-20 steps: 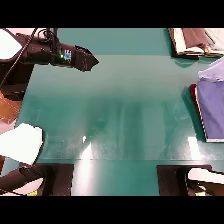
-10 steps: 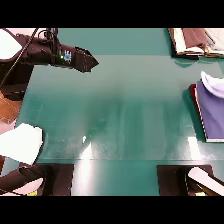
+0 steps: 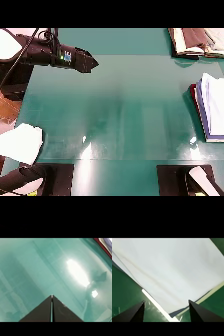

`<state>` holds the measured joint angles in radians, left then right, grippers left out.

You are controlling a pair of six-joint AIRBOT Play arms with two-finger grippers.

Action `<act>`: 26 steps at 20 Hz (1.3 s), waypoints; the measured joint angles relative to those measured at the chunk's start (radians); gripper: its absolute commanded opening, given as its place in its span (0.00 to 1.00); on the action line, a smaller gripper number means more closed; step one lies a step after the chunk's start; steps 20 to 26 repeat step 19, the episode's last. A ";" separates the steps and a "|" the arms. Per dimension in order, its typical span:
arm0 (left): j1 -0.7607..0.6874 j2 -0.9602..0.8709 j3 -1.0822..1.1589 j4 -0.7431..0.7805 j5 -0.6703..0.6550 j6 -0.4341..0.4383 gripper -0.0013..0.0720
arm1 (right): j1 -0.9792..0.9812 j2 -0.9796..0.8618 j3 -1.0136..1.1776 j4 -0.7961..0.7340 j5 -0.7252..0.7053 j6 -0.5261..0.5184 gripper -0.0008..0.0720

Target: Fold the shirts.

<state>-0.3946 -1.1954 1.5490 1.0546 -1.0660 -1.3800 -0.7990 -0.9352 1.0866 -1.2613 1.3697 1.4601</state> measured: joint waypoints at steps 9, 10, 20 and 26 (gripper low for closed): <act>0.000 0.000 0.000 0.010 0.055 0.001 0.05 | 0.542 0.037 0.136 0.171 -0.092 -0.003 0.69; 0.000 0.000 0.000 0.010 0.067 0.001 0.05 | 0.613 0.037 0.142 0.175 -0.112 -0.003 0.55; 0.000 0.000 0.000 0.013 0.178 0.000 0.05 | 0.934 0.039 0.154 0.186 -0.233 -0.003 0.04; 0.000 0.000 0.000 0.013 0.178 0.000 0.05 | 0.934 0.039 0.154 0.186 -0.233 -0.003 0.04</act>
